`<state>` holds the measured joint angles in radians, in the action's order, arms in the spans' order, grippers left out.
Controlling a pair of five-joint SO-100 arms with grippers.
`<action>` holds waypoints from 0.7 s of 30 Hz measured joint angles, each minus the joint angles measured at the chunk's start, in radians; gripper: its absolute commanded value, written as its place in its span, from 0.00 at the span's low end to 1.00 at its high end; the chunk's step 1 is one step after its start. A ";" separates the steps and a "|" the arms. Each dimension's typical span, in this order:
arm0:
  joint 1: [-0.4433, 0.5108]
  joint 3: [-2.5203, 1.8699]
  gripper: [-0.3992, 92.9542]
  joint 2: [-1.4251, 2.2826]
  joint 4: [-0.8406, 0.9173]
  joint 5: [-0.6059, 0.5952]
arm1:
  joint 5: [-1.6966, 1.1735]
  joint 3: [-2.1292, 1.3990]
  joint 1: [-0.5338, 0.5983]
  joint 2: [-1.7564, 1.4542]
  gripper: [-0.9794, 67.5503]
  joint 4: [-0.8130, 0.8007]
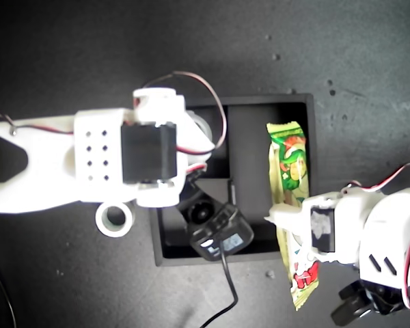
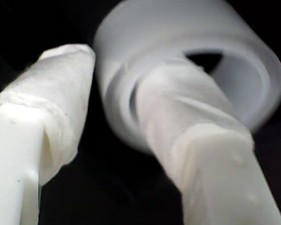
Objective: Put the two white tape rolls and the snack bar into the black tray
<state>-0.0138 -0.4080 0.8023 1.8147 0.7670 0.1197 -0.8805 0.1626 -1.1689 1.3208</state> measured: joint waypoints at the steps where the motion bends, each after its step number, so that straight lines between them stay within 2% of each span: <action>1: 0.002 -0.003 0.20 0.000 0.000 0.000 | 0.000 0.000 0.002 0.000 0.51 0.008; 9: 0.003 -0.015 0.20 0.012 0.000 0.003 | -0.002 0.000 0.002 0.000 0.48 0.049; 13: -0.008 -0.092 0.19 0.120 0.002 -0.023 | -0.003 0.037 -0.018 0.000 0.33 0.137; 17: -0.040 -0.388 0.19 0.472 0.002 -0.012 | 0.017 0.245 -0.071 -0.009 0.17 0.387; 19: -0.005 -0.568 0.19 0.701 0.002 0.048 | 0.078 0.261 -0.114 -0.086 0.03 0.436; 21: 0.075 -0.730 0.19 0.907 -0.003 0.114 | 0.183 0.173 -0.175 -0.204 0.01 0.457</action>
<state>0.0614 -1.1382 1.7089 1.8116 0.8805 0.3022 -0.7072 -0.0123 -1.3729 1.7779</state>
